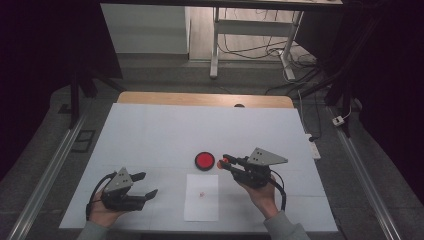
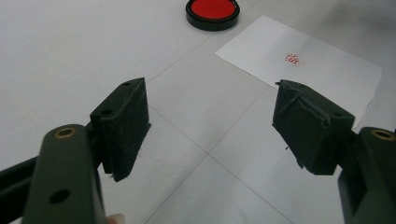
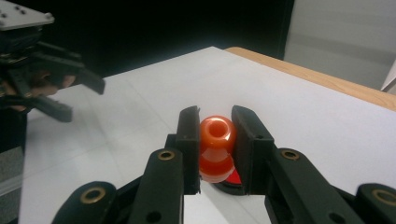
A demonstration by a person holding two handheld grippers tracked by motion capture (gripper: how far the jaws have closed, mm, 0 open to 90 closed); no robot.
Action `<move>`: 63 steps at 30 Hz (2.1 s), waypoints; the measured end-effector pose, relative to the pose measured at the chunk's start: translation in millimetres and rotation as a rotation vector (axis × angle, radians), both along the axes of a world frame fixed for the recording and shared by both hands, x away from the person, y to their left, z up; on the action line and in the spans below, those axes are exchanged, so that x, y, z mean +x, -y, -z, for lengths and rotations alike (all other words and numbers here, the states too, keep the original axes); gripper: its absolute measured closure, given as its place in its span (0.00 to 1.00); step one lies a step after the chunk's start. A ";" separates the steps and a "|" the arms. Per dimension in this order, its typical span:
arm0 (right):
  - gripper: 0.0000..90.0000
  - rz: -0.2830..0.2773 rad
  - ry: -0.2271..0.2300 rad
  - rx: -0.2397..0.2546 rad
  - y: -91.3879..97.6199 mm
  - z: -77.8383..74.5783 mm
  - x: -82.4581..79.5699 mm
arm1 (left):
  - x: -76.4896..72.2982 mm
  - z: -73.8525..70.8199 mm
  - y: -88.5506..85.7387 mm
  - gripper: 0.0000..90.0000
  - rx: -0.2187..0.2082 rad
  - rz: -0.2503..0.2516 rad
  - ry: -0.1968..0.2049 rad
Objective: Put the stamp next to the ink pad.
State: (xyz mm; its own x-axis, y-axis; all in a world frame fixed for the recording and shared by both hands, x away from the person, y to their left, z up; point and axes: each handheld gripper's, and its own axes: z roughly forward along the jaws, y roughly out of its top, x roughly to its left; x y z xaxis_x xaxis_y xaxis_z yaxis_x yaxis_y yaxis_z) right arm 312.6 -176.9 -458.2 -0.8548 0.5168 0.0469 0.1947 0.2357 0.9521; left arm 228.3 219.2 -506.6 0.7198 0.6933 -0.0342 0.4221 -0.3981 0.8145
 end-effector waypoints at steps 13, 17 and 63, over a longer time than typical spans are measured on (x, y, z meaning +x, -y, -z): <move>0.82 0.081 -0.047 -0.046 5.8 11.1 36.3 | 0.0 1.6 -0.4 0.29 0.009 -0.004 -0.003; 0.82 0.107 -0.069 -0.067 3.6 19.1 47.2 | 0.6 1.9 -0.5 0.29 0.008 -0.007 -0.007; 0.59 0.179 -0.134 -0.207 -3.1 53.2 72.8 | 0.2 4.5 -2.7 0.26 0.012 -0.020 -0.014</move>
State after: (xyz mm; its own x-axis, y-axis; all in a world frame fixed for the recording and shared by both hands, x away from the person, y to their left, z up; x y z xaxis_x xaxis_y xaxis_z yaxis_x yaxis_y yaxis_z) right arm 385.4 -173.8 -511.4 -0.7430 0.6686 0.0305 0.3708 0.3732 0.8504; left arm 228.5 221.9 -511.1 0.7051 0.7082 -0.0359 0.4415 -0.3989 0.8037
